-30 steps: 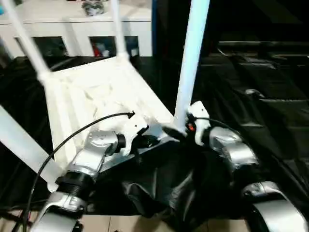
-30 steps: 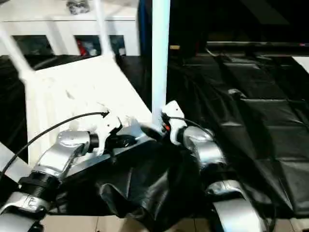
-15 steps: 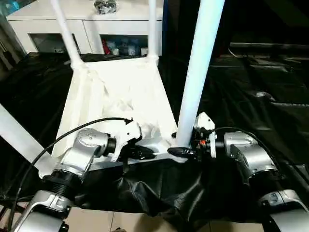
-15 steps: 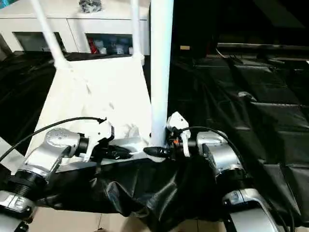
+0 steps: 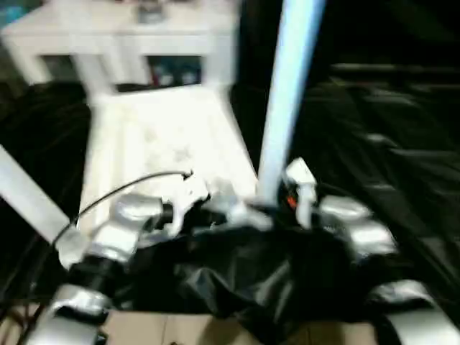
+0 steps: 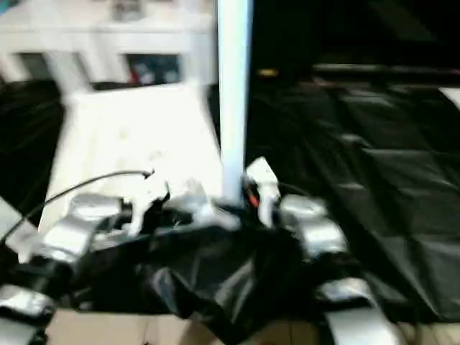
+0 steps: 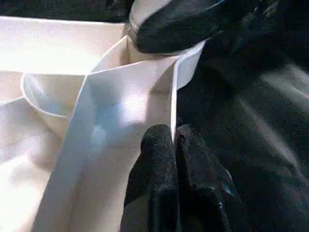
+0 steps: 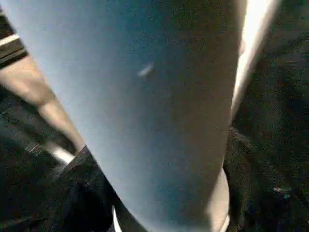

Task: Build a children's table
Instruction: Rotate leg to tighten

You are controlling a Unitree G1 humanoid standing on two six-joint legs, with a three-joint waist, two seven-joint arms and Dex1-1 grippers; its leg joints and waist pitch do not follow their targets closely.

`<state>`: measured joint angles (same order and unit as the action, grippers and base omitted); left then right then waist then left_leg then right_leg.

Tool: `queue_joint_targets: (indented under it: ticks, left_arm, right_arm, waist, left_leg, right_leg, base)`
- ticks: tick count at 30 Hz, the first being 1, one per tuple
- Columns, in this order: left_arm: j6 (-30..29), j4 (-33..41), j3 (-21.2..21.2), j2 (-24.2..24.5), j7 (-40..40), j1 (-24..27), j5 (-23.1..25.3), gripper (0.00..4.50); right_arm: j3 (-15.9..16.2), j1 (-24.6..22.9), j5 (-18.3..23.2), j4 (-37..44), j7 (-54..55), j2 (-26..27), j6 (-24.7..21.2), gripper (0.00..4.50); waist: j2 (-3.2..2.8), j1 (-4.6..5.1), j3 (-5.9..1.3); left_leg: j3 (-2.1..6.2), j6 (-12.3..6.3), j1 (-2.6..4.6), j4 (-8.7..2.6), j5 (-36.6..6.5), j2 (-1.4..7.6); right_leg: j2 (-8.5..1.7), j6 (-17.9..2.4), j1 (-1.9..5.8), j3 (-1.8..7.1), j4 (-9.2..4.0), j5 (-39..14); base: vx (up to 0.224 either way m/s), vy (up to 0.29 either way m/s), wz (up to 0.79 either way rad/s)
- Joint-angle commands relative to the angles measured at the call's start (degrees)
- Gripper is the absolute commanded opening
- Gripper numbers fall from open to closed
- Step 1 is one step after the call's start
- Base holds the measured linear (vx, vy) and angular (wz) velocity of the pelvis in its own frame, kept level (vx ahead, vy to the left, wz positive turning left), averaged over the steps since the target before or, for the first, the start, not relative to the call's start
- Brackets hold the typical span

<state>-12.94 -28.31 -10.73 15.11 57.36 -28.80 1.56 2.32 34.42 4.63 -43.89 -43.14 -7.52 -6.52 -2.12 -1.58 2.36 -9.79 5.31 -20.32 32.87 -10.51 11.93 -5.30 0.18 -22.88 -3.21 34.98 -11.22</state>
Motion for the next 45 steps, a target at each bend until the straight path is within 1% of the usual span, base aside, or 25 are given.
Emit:
queue_joint_targets:
  ticks: [1, 2, 4, 5, 6, 7, 9, 11, 12, 13, 15, 18, 20, 22, 23, 26, 28, 30, 31, 32, 33, 38, 39, 40, 45]
  left_arm:
    - [-1.4, 1.3, -1.1, -4.1, -4.5, -2.3, -0.1, 0.0]
    - [-2.5, 1.3, -0.5, -5.3, -7.5, -2.7, 0.3, 0.0]
    - [-3.2, 1.4, -0.2, -6.1, -9.2, -2.9, 0.4, 0.0]
    - [-4.0, 2.0, 0.1, -7.6, -11.4, -3.0, 0.5, 0.0]
    - [-4.1, 2.1, 0.1, -7.8, -11.6, -3.0, 0.5, 0.0]
    - [-4.5, 3.2, -0.3, -9.4, -12.9, -2.6, 0.5, 0.0]
    - [-4.4, 3.9, -0.9, -9.8, -12.4, -2.1, 0.4, 0.0]
    - [-4.3, 4.7, -1.6, -9.8, -11.7, -1.5, 0.4, 0.0]
    - [-4.1, 4.9, -1.7, -9.7, -11.3, -1.4, 0.3, 0.0]
    - [-3.8, 5.3, -1.9, -9.2, -10.2, -1.1, 0.1, 0.0]
    - [-3.7, 5.5, -2.1, -8.9, -9.8, -0.9, -0.1, 0.0]
    - [-2.1, 6.9, -3.1, -6.3, -4.1, 0.0, -1.5, 0.0]
    - [-1.9, 7.4, -3.2, -5.2, -2.0, 0.3, -1.9, 0.0]
    - [-1.1, 7.8, -3.5, -3.3, 1.3, 0.6, -2.5, 0.0]
    - [-1.0, 7.9, -3.6, -2.8, 2.1, 0.7, -2.7, 0.0]
    - [-0.8, 7.8, -3.7, -1.4, 4.2, 0.8, -3.0, 0.0]
    - [-0.5, 7.6, -3.7, -0.7, 5.1, 0.7, -3.0, 0.0]
    - [0.1, 7.1, -3.9, 0.4, 6.5, 0.5, -2.9, 0.0]
    - [1.0, 6.3, -3.9, 1.9, 9.1, 0.3, -2.9, 0.0]
    - [1.3, 6.1, -3.9, 2.3, 9.7, 0.2, -2.9, 0.0]
    - [1.4, 6.0, -3.9, 2.5, 10.0, 0.1, -2.9, 0.0]
    - [2.4, 4.8, -4.0, 4.1, 12.6, -0.6, -3.4, 0.0]
    - [2.4, 4.7, -4.1, 4.4, 13.4, -0.7, -3.6, 0.0]
    - [2.4, 4.7, -4.1, 4.4, 13.4, -0.7, -3.6, 0.0]
    - [2.5, 4.7, -4.4, 4.4, 14.4, -0.7, -3.9, 0.0]
  right_arm:
    - [2.7, 0.7, -2.4, -5.5, 7.1, 5.3, -1.8, 2.64]
    - [2.1, 1.6, -2.5, -6.7, 10.7, 6.6, -2.2, 2.64]
    - [1.8, 2.2, -2.8, -7.6, 13.0, 7.4, -2.3, 2.64]
    - [1.3, 3.2, -3.3, -9.1, 16.5, 8.7, -1.8, 2.64]
    - [1.2, 3.3, -3.4, -9.3, 16.7, 8.8, -1.7, 2.64]
    - [1.1, 4.1, -3.9, -10.8, 18.3, 10.1, 0.2, 2.64]
    - [1.2, 4.2, -3.8, -11.0, 17.3, 10.2, 1.1, 2.64]
    - [0.6, 4.3, -2.6, -10.9, 15.4, 10.0, 1.2, 3.2]
    - [0.6, 4.3, -2.4, -10.8, 14.8, 9.8, 1.2, 3.2]
    - [1.1, 4.3, -2.7, -10.3, 13.5, 9.1, 1.7, 3.39]
    - [1.6, 4.3, -3.0, -10.0, 12.7, 8.6, 2.2, 3.44]
    - [5.5, 2.7, -3.4, -5.9, 1.1, 4.6, 4.9, 3.51]
    - [6.5, 1.6, -2.5, -3.6, -4.8, 2.8, 6.1, 3.51]
    - [7.2, 0.2, -0.4, -0.2, -12.8, 0.1, 5.4, 3.51]
    - [7.4, -0.2, 0.1, 0.7, -14.8, -0.7, 5.3, 3.51]
    - [8.2, -1.1, 0.9, 3.0, -19.8, -2.9, 4.8, 3.51]
    - [8.6, -1.5, 1.2, 4.0, -22.3, -3.9, 4.3, 3.51]
    - [9.3, -2.0, 1.9, 5.4, -25.7, -5.3, 3.2, 3.51]
    - [10.4, -2.9, 2.5, 7.9, -30.1, -7.0, 1.2, 3.51]
    - [10.6, -3.1, 2.6, 8.5, -31.1, -7.4, 0.5, 3.51]
    - [10.7, -3.2, 2.7, 8.8, -31.6, -7.5, 0.2, 3.35]
    - [11.1, -4.1, 3.8, 11.4, -34.8, -8.3, -2.4, 3.07]
    - [11.4, -4.4, 4.3, 12.4, -35.8, -8.5, -3.8, 3.07]
    - [11.4, -4.4, 4.3, 12.4, -35.8, -8.5, -3.8, 2.8]
    - [11.8, -5.3, 4.9, 14.6, -36.4, -8.7, -6.5, 2.69]
  waist:
    - [0.2, -0.04, -2.81]
    - [-0.05, 0.25, -2.78]
    - [0.07, 0.18, -2.9]
    - [0.13, 0.27, -2.94]
    - [0.05, 0.29, -2.95]
    - [0.25, 0.29, -3.08]
    - [0.1, 0.15, -3.27]
    - [0.18, 0.09, -3.51]
    - [0.14, 0.05, -3.64]
    - [0.13, 0.04, -3.59]
    - [0.08, 0.03, -3.54]
    - [0.18, -0.24, -3.52]
    - [0.19, -0.29, -3.52]
    - [0.21, -0.8, -3.52]
    - [0.23, -1.14, -3.55]
    - [0.17, -1.66, -3.48]
    - [0.14, -1.93, -3.55]
    - [0.2, -2.16, -3.45]
    - [0.21, -2.33, -3.42]
    - [0.28, -2.36, -3.39]
    - [0.27, -2.57, -3.43]
    - [0.19, -3.22, -3.44]
    - [0.1, -3.32, -3.46]
    - [0.19, -3.37, -3.48]
    - [-0.01, -3.44, -3.67]
  left_leg:
    - [0.07, -0.39, -0.26, -4.15, -16.3, 0.53]
    - [0.05, -0.17, -0.24, -4.15, -16.4, 0.53]
    - [-0.11, -0.49, 0.06, -3.93, -16.6, 0.4]
    - [-0.09, -0.89, -0.27, -3.97, -15.7, 0.39]
    - [-0.08, -0.88, -0.33, -3.98, -15.2, 0.42]
    - [-0.15, -1.05, -0.24, -3.87, -14.6, 0.45]
    - [-0.23, -1.69, -0.29, -3.66, -13.7, 0.43]
    - [-0.24, -2.81, -0.59, -3.48, -10.9, 0.44]
    - [-0.28, -3.67, -0.62, -3.29, -9.1, 0.44]
    - [-0.37, -4.38, -0.63, -3.22, -8.6, 0.41]
    - [-0.45, -4.89, -0.57, -3.18, -8.9, 0.42]
    - [-0.42, -5.52, -0.55, -3.13, -9.9, 0.56]
    - [-0.44, -6.26, -0.67, -3.1, -9.1, 0.74]
    - [-0.55, -6.75, -0.5, -3.02, -8.8, 0.89]
    - [-0.51, -6.95, -0.57, -2.94, -8.5, 0.9]
    - [-0.66, -6.82, -0.3, -2.92, -9.0, 1.09]
    - [-0.61, -6.57, -0.27, -2.91, -9.2, 1.1]
    - [-0.58, -6.07, -0.29, -2.96, -9.7, 1.05]
    - [-0.53, -5.92, -0.25, -3.02, -10.2, 1.08]
    - [-0.54, -5.97, -0.25, -3.02, -10.3, 1.05]
    - [-0.54, -6.02, -0.29, -2.99, -10.1, 1.08]
    - [-0.54, -4.97, -0.17, -3.07, -10.1, 1.07]
    - [-0.51, -4.66, -0.12, -3.12, -10.3, 1.14]
    - [-0.51, -4.5, -0.13, -3.09, -10.1, 1.09]
    - [-0.43, -4.37, -0.19, -3.0, -8.7, 1.08]
  right_leg:
    - [-2.22, -11.1, 2.54, 1.72, -5.23, -19.4]
    - [-2.16, -11.5, 2.47, 1.73, -5.16, -18.6]
    - [-2.08, -11.7, 2.31, 1.74, -5.31, -18.3]
    - [-2.1, -11.9, 2.53, 1.76, -5.16, -17.0]
    - [-2.1, -12.0, 2.54, 1.74, -5.06, -16.4]
    - [-2.07, -12.3, 2.51, 1.73, -5.0, -15.2]
    - [-2.07, -13.0, 2.6, 1.73, -4.83, -12.8]
    - [-1.95, -14.0, 2.91, 1.72, -4.27, -7.7]
    - [-1.91, -14.8, 3.03, 1.68, -3.92, -4.1]
    - [-1.91, -15.5, 3.04, 1.61, -3.86, -2.7]
    - [-1.96, -16.0, 3.04, 1.55, -3.92, -2.9]
    - [-2.02, -15.8, 3.21, 1.44, -4.02, -4.2]
    - [-2.05, -16.5, 3.2, 1.46, -3.81, -2.7]
    - [-2.05, -16.8, 3.08, 1.46, -3.76, -2.4]
    - [-1.92, -16.8, 3.25, 1.32, -3.64, -2.0]
    - [-1.99, -17.2, 2.91, 1.39, -3.61, -2.6]
    - [-2.04, -17.3, 2.93, 1.39, -3.55, -2.9]
    - [-1.95, -17.0, 2.92, 1.39, -3.54, -3.4]
    - [-1.97, -16.8, 2.89, 1.36, -3.59, -4.1]
    - [-1.91, -16.6, 2.9, 1.39, -3.64, -4.3]
    - [-2.02, -16.4, 2.91, 1.45, -3.59, -4.2]
    - [-2.12, -16.0, 2.75, 1.49, -3.62, -5.4]
    - [-2.13, -15.9, 2.73, 1.52, -3.59, -5.5]
    - [-2.06, -15.8, 2.77, 1.53, -3.54, -5.1]
    - [-2.08, -16.2, 2.85, 1.46, -3.24, -2.2]
  base:
    - [0.0, 0.0, 0.0]
    - [0.0, 0.0, 0.0]
    - [0.0, 0.0, 0.0]
    - [0.0, 0.0, 0.0]
    - [0.0, 0.0, 0.0]
    - [0.0, 0.0, 0.0]
    - [0.0, 0.0, 0.0]
    - [0.0, 0.0, 0.0]
    - [0.0, 0.0, 0.0]
    - [0.0, 0.0, 0.0]
    - [0.0, 0.0, 0.0]
    - [0.0, 0.0, 0.0]
    - [0.0, 0.0, 0.0]
    - [0.0, 0.0, 0.0]
    - [0.0, 0.0, 0.0]
    - [0.0, 0.0, 0.0]
    - [0.0, 0.0, 0.0]
    - [0.0, 0.0, 0.0]
    - [0.0, 0.0, 0.0]
    - [0.0, 0.0, 0.0]
    - [0.0, 0.0, 0.0]
    - [0.0, 0.0, 0.0]
    - [0.0, 0.0, 0.0]
    - [0.0, 0.0, 0.0]
    - [0.0, 0.0, 0.0]
